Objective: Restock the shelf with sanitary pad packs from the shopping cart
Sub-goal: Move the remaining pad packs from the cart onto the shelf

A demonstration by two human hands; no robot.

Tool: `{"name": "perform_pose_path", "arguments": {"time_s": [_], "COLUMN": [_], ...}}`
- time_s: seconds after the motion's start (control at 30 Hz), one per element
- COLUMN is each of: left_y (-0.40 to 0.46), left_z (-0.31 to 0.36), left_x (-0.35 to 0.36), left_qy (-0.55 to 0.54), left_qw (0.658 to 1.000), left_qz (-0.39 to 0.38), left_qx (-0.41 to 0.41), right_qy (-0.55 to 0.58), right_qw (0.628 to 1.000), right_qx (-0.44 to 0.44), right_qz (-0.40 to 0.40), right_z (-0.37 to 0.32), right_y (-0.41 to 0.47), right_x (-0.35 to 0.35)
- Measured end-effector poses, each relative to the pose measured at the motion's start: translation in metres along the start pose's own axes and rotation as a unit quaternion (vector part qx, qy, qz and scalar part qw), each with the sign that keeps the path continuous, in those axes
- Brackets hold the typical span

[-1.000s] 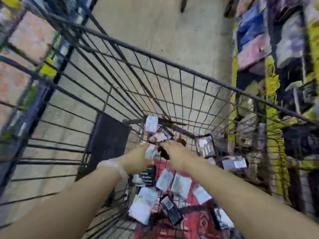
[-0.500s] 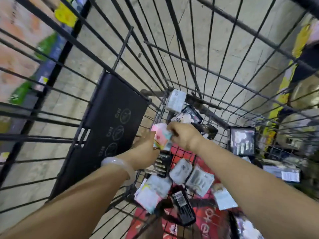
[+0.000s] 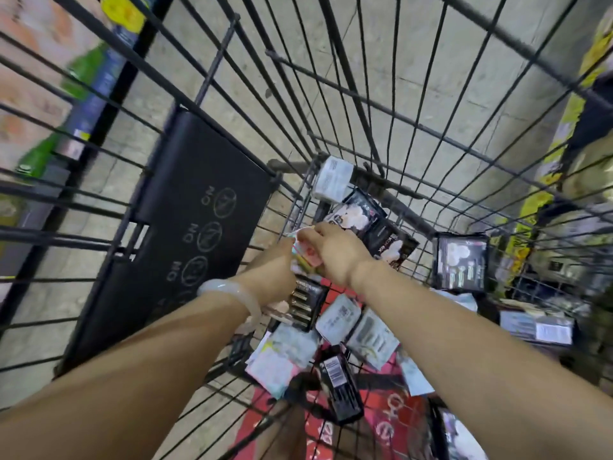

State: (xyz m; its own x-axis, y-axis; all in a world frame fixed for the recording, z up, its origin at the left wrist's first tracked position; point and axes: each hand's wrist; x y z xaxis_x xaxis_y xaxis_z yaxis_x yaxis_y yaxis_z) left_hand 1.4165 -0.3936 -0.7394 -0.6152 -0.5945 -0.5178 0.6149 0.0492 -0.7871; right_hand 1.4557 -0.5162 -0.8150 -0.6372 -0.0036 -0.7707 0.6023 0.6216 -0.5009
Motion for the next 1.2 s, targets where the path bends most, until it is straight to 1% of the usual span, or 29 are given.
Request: {"name": "perform_pose_path", "arguments": {"time_s": [0.03,0.1,0.13,0.2,0.23,0.33,0.43,0.47,0.53,0.57,0.63,0.73,0.83,0.9,0.97,1.0,1.07,1.13,1.2], "left_y": [0.000,0.002,0.001,-0.001,-0.001,-0.002,-0.007,-0.008,-0.009,-0.009,-0.007,-0.006,-0.008,-0.014,-0.019,-0.021,-0.025,-0.028,-0.030], "left_z": [-0.001,-0.005,-0.006,-0.005,-0.004,0.002,0.008,0.010,0.011,0.012,0.012,0.010,0.002,-0.005,-0.013,-0.016,-0.021,-0.023,-0.024], "left_x": [0.000,0.000,0.000,-0.002,-0.003,-0.005,-0.006,-0.006,-0.005,-0.006,-0.007,-0.010,-0.008,-0.010,-0.011,-0.012,-0.011,-0.010,-0.011], "left_qy": [-0.008,-0.046,-0.086,-0.176,-0.210,-0.277,-0.314,-0.325,-0.356,-0.370,-0.381,-0.375,-0.376,-0.357,-0.339,-0.332,-0.323,-0.334,-0.331], "left_qw": [1.000,0.999,0.996,0.983,0.976,0.958,0.946,0.942,0.931,0.926,0.922,0.926,0.925,0.933,0.940,0.942,0.944,0.939,0.939], "left_qz": [-0.003,-0.001,0.002,0.003,-0.006,-0.047,-0.055,-0.049,-0.040,-0.039,-0.030,-0.019,-0.018,-0.003,0.021,0.022,0.035,0.048,0.054], "left_qx": [-0.005,0.004,0.025,0.051,0.049,0.057,0.061,0.063,0.067,0.067,0.060,0.040,0.045,0.042,0.034,0.038,0.055,0.062,0.070], "right_qy": [0.038,0.169,0.261,0.448,0.512,0.612,0.685,0.699,0.706,0.701,0.674,0.631,0.600,0.573,0.568,0.572,0.565,0.513,0.403], "right_qw": [0.999,0.984,0.962,0.888,0.851,0.778,0.712,0.698,0.689,0.692,0.716,0.755,0.782,0.803,0.807,0.803,0.809,0.844,0.905], "right_qx": [0.014,0.053,0.063,0.063,0.056,0.040,0.091,0.115,0.155,0.168,0.177,0.165,0.144,0.125,0.102,0.096,0.087,0.064,0.005], "right_qz": [-0.008,-0.032,-0.047,-0.084,-0.103,-0.137,-0.126,-0.106,-0.056,-0.040,-0.037,-0.067,-0.091,-0.106,-0.127,-0.134,-0.140,-0.142,-0.138], "right_z": [0.004,0.011,0.015,0.020,0.022,0.026,0.028,0.028,0.028,0.028,0.024,0.008,-0.013,-0.026,-0.038,-0.045,-0.061,-0.077,-0.091], "right_y": [0.000,-0.007,-0.013,-0.030,-0.038,-0.057,-0.069,-0.072,-0.080,-0.084,-0.094,-0.104,-0.104,-0.101,-0.097,-0.096,-0.093,-0.091,-0.085], "right_x": [0.000,-0.007,-0.013,-0.031,-0.038,-0.049,-0.048,-0.048,-0.047,-0.045,-0.043,-0.035,-0.023,-0.016,-0.009,-0.006,0.004,0.014,0.027]}}
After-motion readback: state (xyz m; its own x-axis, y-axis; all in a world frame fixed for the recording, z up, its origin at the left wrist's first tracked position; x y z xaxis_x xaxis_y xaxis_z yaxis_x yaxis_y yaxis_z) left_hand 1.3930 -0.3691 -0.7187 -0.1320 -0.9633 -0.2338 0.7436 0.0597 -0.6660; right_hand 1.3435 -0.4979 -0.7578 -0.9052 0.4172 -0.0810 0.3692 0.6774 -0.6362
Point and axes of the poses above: each hand's wrist, its own y-axis towards the middle knuckle, its own x-axis out of the palm, z = x × y, and after that the axes turned 4 degrees about -y, right-handed
